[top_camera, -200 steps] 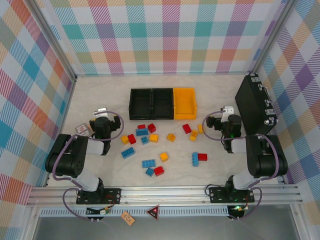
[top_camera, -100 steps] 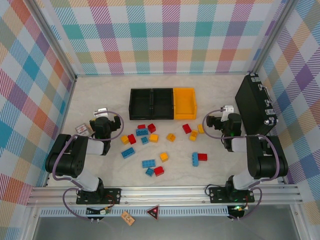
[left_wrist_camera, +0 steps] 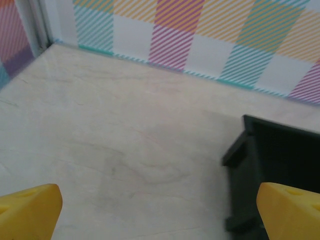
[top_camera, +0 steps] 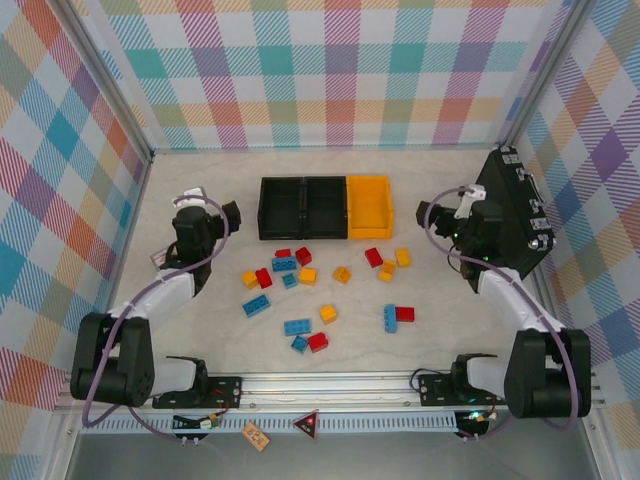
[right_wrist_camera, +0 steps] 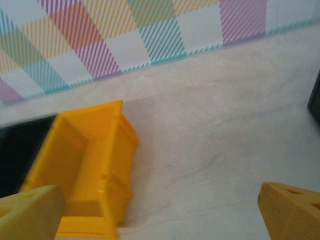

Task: Sort the legos into containers by color
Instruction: Pick up the lego from the middle-right of the table.

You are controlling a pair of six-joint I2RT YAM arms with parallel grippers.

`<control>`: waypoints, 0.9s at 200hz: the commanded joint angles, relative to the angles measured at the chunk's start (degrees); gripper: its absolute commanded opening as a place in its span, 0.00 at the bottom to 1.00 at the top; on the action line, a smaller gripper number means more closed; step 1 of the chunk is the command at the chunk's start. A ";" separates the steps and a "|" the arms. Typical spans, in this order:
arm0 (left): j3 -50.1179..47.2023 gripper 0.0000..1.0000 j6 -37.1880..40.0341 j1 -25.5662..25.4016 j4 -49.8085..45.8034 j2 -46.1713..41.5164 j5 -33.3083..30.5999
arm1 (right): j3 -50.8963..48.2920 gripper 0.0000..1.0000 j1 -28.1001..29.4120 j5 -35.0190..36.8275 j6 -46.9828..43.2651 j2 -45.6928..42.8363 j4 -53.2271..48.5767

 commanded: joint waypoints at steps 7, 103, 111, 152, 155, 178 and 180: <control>5.64 1.00 -14.14 -0.04 -15.19 -0.36 10.73 | 2.36 0.85 -0.53 -10.07 11.54 -0.14 -7.86; 6.60 0.73 -18.44 -16.75 -26.34 0.44 20.43 | 14.48 0.59 7.01 -0.23 3.45 13.53 -37.70; 6.93 0.73 -18.74 -18.84 -26.48 0.69 20.10 | 15.12 0.60 8.08 0.74 3.28 14.92 -38.08; 8.73 0.73 -18.33 -25.34 -27.21 3.87 19.37 | 18.83 0.62 12.28 4.49 2.01 22.89 -39.98; 8.85 0.73 -18.19 -25.66 -27.29 4.10 19.21 | 19.10 0.62 12.42 4.49 2.03 23.38 -40.06; 9.37 0.74 -18.06 -26.73 -27.24 5.26 19.29 | 20.65 0.62 13.63 5.31 1.95 26.40 -40.24; 9.48 0.74 -18.02 -26.83 -27.18 5.40 19.32 | 20.74 0.62 13.71 5.42 1.88 26.64 -40.18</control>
